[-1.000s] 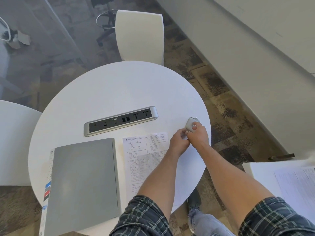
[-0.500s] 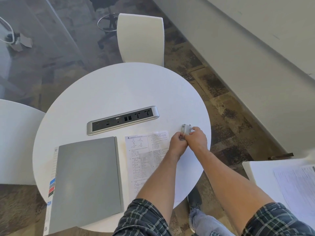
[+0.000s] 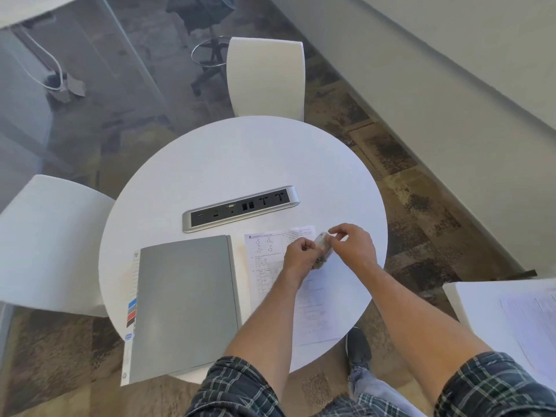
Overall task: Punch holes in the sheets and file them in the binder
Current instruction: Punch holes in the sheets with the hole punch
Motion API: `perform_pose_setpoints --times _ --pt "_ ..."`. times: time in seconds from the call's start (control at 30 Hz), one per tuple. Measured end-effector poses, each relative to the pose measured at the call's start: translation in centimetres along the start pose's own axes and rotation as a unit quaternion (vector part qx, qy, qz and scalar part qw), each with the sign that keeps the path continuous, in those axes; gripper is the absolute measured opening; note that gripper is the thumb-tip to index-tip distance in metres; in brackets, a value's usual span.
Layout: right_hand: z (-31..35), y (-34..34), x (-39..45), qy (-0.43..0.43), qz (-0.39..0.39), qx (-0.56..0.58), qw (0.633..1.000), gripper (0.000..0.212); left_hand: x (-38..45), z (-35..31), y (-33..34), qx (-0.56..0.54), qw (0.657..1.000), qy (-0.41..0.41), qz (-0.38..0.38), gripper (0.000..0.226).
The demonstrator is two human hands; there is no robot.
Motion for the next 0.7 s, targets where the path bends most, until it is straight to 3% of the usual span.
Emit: perform_pose_setpoints --times 0.13,0.23,0.3,0.4,0.47,0.57,0.7 --pt "0.9 2.7 -0.9 -0.055 0.121 0.017 0.991 0.042 -1.9 1.5 -2.4 0.026 0.998 -0.051 0.034 0.039" --pt "0.7 6.1 -2.5 -0.037 0.272 0.055 0.960 0.042 -2.7 3.3 -3.6 0.059 0.990 -0.094 0.091 0.058" --pt "0.2 7.7 -3.4 -0.019 0.321 0.058 0.945 0.047 -3.1 4.7 -4.4 0.084 0.982 -0.114 0.122 0.058" --pt "-0.3 9.3 -4.5 -0.004 0.361 0.039 0.932 0.057 -4.0 5.7 -5.2 0.083 0.979 -0.123 0.139 0.054" --pt "-0.4 9.9 -4.8 0.009 0.371 0.037 0.928 0.050 -4.4 5.9 -5.8 0.060 0.983 -0.116 0.130 0.051" --pt "-0.1 10.3 -4.8 0.032 0.360 0.058 0.931 0.036 -4.7 6.0 -6.9 0.023 0.990 -0.096 0.098 0.052" --pt "-0.1 11.0 -4.8 0.053 0.346 0.079 0.933 0.048 -4.9 5.9 -8.4 -0.020 0.996 -0.072 0.043 0.047"
Point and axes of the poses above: each hand's wrist, its own x-axis towards the middle knuckle, its own y-axis out of the palm, z = x × y, the point moved 8 cm from there along x, towards the middle knuckle, and after that the axes turned 7 degrees about z, right-handed, at the moved point
